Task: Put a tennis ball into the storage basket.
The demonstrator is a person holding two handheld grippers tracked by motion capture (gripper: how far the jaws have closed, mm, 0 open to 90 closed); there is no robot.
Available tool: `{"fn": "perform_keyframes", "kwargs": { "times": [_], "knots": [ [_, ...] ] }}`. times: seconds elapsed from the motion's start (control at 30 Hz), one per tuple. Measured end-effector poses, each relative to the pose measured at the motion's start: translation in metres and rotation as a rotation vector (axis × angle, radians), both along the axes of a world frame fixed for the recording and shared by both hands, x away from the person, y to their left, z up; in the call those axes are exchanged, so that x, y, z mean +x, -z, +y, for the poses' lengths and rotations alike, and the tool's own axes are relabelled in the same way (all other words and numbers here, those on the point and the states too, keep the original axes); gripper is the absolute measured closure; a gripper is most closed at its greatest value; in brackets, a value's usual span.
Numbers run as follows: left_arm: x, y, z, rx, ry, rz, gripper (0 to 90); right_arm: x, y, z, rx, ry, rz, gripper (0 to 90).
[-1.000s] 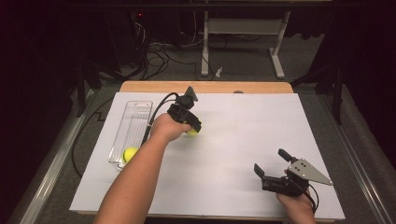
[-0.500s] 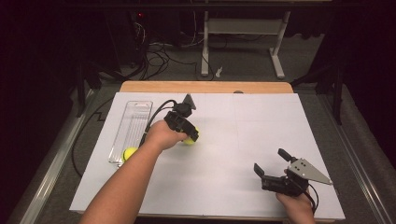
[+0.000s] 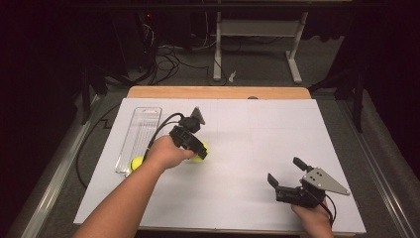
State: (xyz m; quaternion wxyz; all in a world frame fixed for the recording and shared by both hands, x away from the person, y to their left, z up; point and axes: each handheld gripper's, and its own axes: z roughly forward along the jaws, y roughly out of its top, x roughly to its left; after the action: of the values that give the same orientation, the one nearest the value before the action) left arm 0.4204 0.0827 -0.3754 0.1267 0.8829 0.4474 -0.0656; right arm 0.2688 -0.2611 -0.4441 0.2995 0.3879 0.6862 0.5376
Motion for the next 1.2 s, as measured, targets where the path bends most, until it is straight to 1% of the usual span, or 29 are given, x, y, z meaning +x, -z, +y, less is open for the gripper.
{"fn": "perform_keyframes", "kwargs": {
  "times": [0.1,0.2,0.27,0.47,0.63,0.77,0.83,0.9,0.93,1.03,1.07,1.13,1.17,1.2],
  "knots": [
    [-0.003,-0.002,0.002,0.003,0.001,0.012,27.6,0.0,0.001,0.001,-0.004,-0.004,0.006,0.5],
    [-0.006,-0.003,0.003,0.011,0.006,0.013,27.7,-0.001,0.001,0.001,-0.004,-0.005,0.004,0.5],
    [-0.007,-0.003,0.003,0.012,0.009,0.021,27.6,-0.001,0.001,0.001,-0.007,-0.005,0.003,0.5],
    [-0.014,-0.002,-0.002,0.026,0.041,0.042,27.7,-0.002,0.001,-0.002,-0.001,0.004,0.007,0.5],
    [-0.02,0.001,-0.004,0.048,0.062,0.061,27.6,-0.003,0.001,-0.001,-0.002,0.004,0.004,0.5],
    [-0.021,0.002,-0.002,0.029,0.063,0.093,27.7,-0.003,0.001,-0.001,-0.003,0.003,0.004,0.5],
    [-0.023,0.002,-0.002,0.043,0.071,0.098,27.7,-0.003,0.001,-0.001,-0.003,0.003,0.004,0.5],
    [-0.023,0.001,-0.002,0.046,0.072,0.104,27.7,-0.003,0.001,-0.001,-0.002,0.003,0.003,0.5],
    [-0.024,0.0,-0.001,0.046,0.073,0.102,27.8,-0.003,0.001,-0.002,-0.003,0.003,0.002,0.5],
    [-0.025,-0.001,0.0,0.04,0.074,0.113,27.8,-0.003,0.0,-0.002,-0.003,0.004,0.001,0.5],
    [-0.025,-0.002,0.0,0.042,0.078,0.118,27.8,-0.003,0.0,-0.002,-0.004,0.004,0.0,0.5],
    [-0.025,-0.003,0.001,0.031,0.086,0.132,27.7,-0.003,0.0,-0.002,-0.003,0.004,0.0,0.5],
    [-0.025,-0.004,0.002,0.025,0.083,0.139,27.8,-0.003,0.0,-0.002,-0.003,0.004,0.0,0.5],
    [-0.025,-0.006,0.002,0.032,0.083,0.138,27.7,-0.003,0.0,-0.002,-0.004,0.004,0.0,0.5]
  ]
}}
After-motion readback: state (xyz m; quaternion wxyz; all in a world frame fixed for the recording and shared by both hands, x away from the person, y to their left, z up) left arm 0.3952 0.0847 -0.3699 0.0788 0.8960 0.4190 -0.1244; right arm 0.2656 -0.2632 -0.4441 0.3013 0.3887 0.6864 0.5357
